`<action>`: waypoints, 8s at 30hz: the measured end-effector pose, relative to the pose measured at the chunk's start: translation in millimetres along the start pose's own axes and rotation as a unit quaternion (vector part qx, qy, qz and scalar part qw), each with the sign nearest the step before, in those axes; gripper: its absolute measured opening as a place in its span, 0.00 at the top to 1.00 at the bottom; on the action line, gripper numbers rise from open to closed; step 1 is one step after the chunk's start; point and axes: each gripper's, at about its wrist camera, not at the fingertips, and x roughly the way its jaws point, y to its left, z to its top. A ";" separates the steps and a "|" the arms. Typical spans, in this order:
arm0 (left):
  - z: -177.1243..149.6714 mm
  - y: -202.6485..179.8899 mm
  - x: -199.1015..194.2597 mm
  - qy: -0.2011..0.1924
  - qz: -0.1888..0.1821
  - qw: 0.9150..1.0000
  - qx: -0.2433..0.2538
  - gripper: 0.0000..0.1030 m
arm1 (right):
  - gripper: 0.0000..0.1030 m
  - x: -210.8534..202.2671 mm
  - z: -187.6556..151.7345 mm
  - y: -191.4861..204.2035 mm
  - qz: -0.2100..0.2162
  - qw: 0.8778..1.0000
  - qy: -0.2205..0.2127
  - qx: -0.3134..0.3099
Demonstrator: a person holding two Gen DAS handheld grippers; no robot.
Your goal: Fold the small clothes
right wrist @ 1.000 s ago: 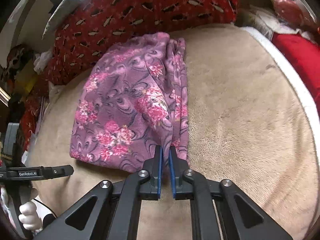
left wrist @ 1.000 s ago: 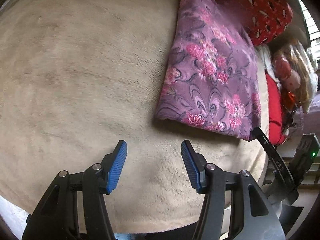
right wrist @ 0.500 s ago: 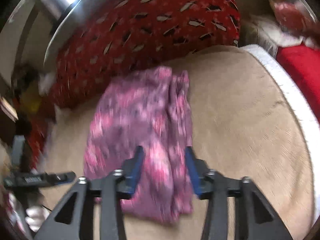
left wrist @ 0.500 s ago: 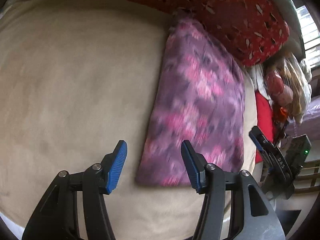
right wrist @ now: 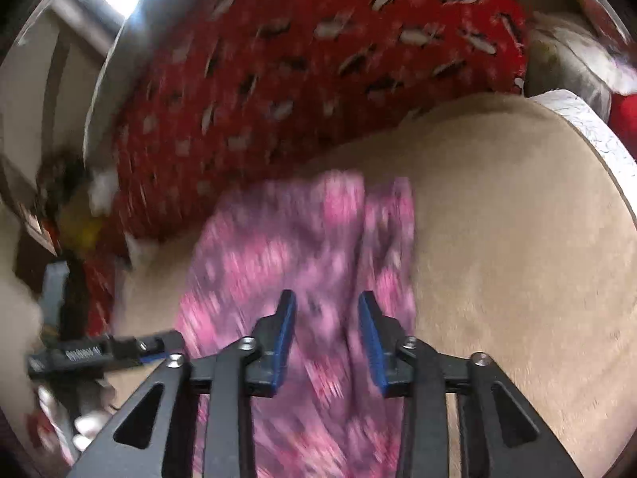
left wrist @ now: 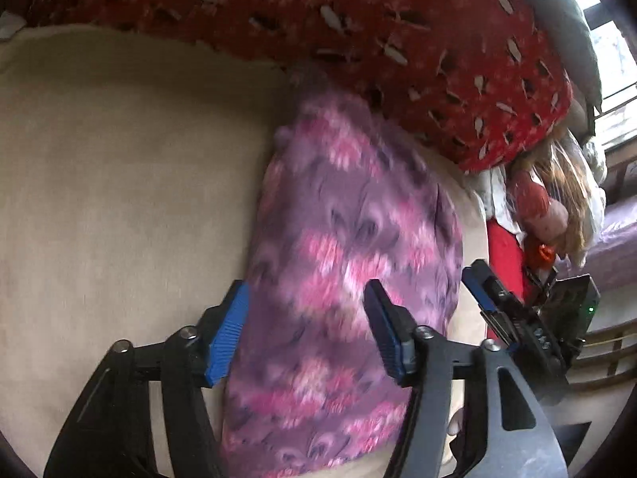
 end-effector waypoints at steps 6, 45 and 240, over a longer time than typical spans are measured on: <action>18.4 0.5 30.7 0.028 0.028 0.999 -0.015 0.41 | 0.66 53.0 20.1 7.6 -0.063 0.996 0.052 -0.020; -88.8 4.0 2.5 0.001 0.051 0.998 0.044 0.36 | 0.66 -17.4 -79.5 46.8 -0.151 0.971 0.056 -0.178; -375.7 43.7 -144.3 -0.142 0.170 0.963 0.154 0.37 | 0.07 -194.9 -331.5 168.3 -0.184 0.958 -0.042 -0.214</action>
